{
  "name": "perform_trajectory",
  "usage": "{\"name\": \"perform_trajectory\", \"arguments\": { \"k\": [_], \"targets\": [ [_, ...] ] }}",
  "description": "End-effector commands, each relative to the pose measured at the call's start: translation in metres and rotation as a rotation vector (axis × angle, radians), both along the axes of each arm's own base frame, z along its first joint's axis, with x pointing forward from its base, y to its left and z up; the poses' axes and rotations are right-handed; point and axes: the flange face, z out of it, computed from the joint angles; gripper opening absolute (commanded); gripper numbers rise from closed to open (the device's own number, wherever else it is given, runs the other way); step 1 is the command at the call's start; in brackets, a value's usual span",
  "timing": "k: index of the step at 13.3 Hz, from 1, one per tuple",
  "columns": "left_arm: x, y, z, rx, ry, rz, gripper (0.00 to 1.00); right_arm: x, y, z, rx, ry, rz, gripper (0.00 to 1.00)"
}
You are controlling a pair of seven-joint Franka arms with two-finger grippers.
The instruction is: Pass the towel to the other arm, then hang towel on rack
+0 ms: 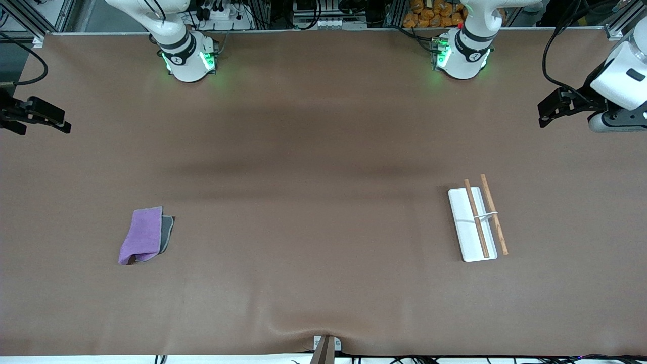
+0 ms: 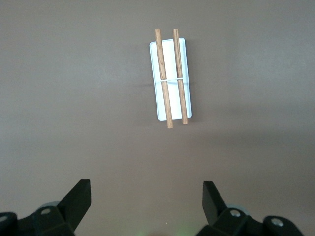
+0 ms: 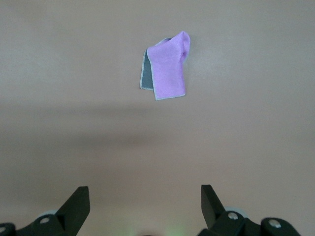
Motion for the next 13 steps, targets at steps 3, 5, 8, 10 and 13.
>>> {"name": "perform_trajectory", "arguments": {
  "k": [3,5,8,10,13],
  "targets": [
    [-0.005,0.004,0.009,-0.014,0.004,-0.016,1.00,-0.001,-0.001,0.006,-0.014,-0.005,-0.003,1.00],
    [-0.005,0.003,0.008,-0.015,0.004,-0.020,1.00,-0.001,-0.001,0.006,-0.014,-0.005,-0.003,1.00],
    [0.007,0.007,0.003,-0.017,0.010,-0.012,1.00,-0.001,-0.001,0.006,-0.014,-0.005,-0.003,1.00],
    [0.010,0.008,0.001,-0.024,0.008,-0.006,1.00,-0.001,-0.001,0.006,-0.014,-0.005,-0.003,1.00],
    [0.019,0.005,-0.009,-0.029,0.016,-0.008,1.00,-0.001,-0.002,0.006,-0.014,-0.005,-0.005,1.00]
  ]
}}
